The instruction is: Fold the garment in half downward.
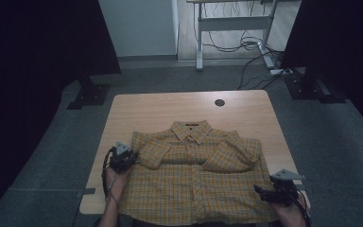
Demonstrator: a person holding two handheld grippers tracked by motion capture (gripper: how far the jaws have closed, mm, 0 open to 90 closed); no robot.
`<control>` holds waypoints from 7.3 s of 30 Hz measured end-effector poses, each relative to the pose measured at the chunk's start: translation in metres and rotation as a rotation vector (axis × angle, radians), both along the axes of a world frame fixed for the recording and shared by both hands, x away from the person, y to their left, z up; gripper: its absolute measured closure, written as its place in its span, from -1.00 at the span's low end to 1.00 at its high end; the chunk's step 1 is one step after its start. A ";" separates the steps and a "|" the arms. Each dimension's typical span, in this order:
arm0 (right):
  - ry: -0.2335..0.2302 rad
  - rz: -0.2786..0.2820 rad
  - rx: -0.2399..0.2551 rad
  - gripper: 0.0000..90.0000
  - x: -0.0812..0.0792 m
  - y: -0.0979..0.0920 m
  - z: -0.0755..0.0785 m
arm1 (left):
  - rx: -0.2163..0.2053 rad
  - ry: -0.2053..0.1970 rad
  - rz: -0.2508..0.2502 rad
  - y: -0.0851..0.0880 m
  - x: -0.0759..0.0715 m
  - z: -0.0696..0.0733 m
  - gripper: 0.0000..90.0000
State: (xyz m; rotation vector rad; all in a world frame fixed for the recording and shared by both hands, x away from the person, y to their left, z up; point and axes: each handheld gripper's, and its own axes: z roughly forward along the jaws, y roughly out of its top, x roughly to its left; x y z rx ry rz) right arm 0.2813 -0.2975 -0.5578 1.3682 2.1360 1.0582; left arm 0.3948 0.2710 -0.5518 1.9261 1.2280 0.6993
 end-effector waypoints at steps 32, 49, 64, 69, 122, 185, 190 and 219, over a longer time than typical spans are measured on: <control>0.001 0.052 0.025 -0.04 0.183 0.063 0.017 | -0.200 0.029 -0.015 0.006 0.062 0.026 0.35; -0.107 0.074 0.077 0.86 0.153 0.049 0.051 | -0.218 -0.205 -0.053 0.007 0.031 0.058 0.93; -0.192 0.128 0.308 0.86 0.077 0.001 0.069 | -0.268 -0.294 -0.166 0.016 -0.040 0.085 0.93; -0.140 0.157 0.289 0.86 0.045 -0.008 0.051 | -0.250 -0.206 -0.197 0.021 -0.067 0.061 0.92; -0.173 0.015 0.116 0.88 0.104 -0.001 0.069 | 0.021 -0.317 -0.092 -0.013 -0.013 0.096 0.93; 0.059 0.081 0.213 0.81 -0.011 -0.038 -0.013 | -0.064 0.039 -0.260 0.004 -0.126 0.003 0.82; 0.031 0.056 0.220 0.62 -0.014 -0.039 -0.006 | -0.079 -0.014 -0.208 0.007 -0.118 0.027 0.24; 0.042 -0.028 -0.065 -0.57 0.057 0.013 -0.006 | 0.025 0.110 -0.126 -0.051 -0.069 -0.003 -0.32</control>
